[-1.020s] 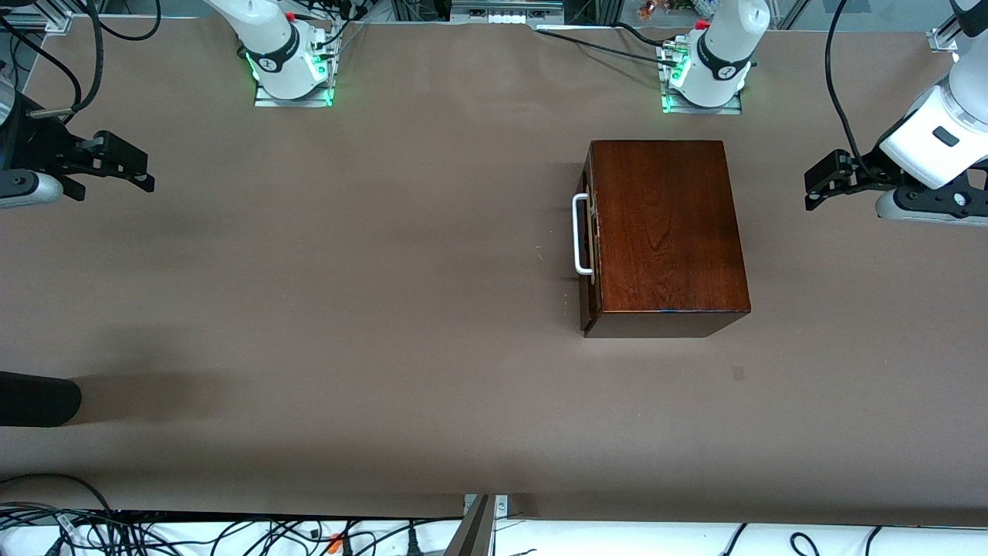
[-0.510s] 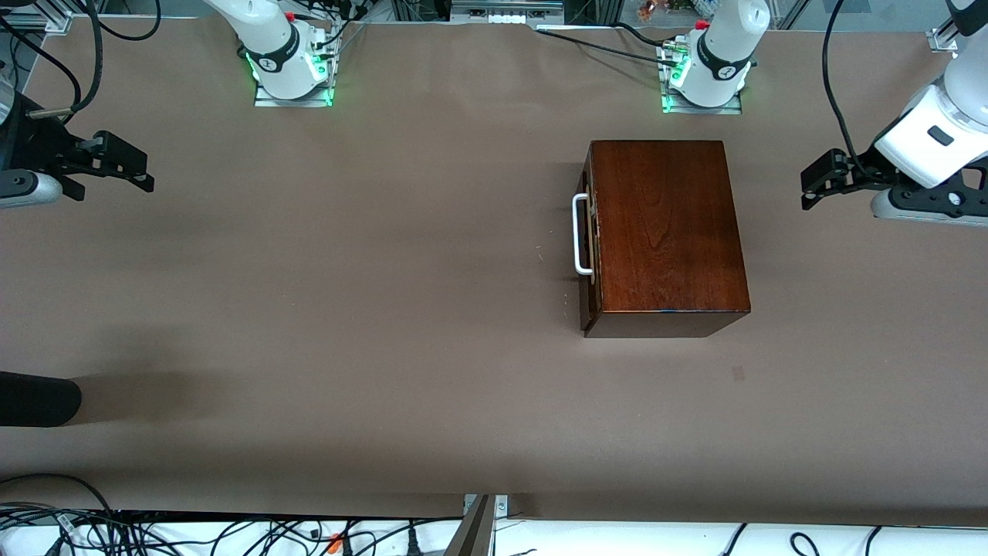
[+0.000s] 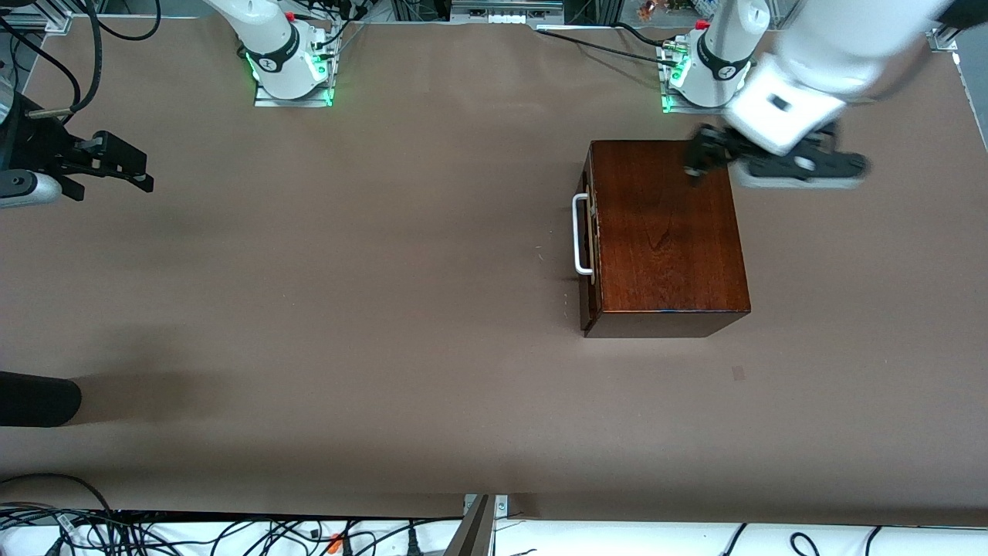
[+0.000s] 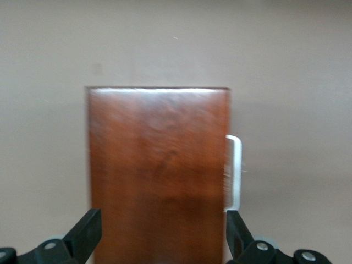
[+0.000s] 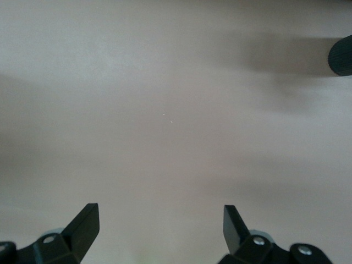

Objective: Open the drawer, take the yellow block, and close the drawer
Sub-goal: 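Move the left gripper over the box toward the white drawer handle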

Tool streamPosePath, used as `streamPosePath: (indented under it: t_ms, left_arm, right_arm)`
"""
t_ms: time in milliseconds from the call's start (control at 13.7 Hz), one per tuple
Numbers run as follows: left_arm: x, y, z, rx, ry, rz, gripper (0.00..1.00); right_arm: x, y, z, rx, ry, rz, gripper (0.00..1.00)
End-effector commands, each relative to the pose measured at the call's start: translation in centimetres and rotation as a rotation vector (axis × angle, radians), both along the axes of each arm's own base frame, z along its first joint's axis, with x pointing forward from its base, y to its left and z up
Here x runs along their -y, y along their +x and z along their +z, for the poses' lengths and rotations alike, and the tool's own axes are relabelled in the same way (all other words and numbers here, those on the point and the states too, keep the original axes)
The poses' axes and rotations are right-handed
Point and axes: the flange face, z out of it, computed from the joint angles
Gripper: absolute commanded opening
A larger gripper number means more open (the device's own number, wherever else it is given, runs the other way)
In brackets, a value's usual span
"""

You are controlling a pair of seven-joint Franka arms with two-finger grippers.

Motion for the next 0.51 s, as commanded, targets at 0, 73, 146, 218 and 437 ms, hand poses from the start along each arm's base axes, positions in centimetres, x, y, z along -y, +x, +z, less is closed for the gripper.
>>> streamPosePath:
  t_ms: [0,73,146,218,437]
  left_arm:
    - [5.7,-1.1,0.1,-0.01,-0.033,0.051,1.0]
    - [8.0,-1.8,-0.2,-0.006,-0.022,0.048,1.0]
    - [11.2,-3.2,-0.9,0.0,0.003,0.023,1.0]
    - [13.7,-4.4,-1.9,0.005,0.03,0.024,1.0]
    - [18.5,-6.6,-5.3,0.001,0.086,0.057,1.0]
  right_arm:
    - [0.2,-0.2,0.5,0.014,-0.013,-0.006,1.0]
    - [0.2,-0.2,0.5,0.014,-0.014,-0.006,1.0]
    - [0.2,-0.1,0.5,0.016,-0.013,-0.006,1.0]
    - [0.2,-0.1,0.4,0.014,-0.013,-0.006,1.0]
    - [0.2,0.0,0.5,0.019,-0.013,-0.006,1.0]
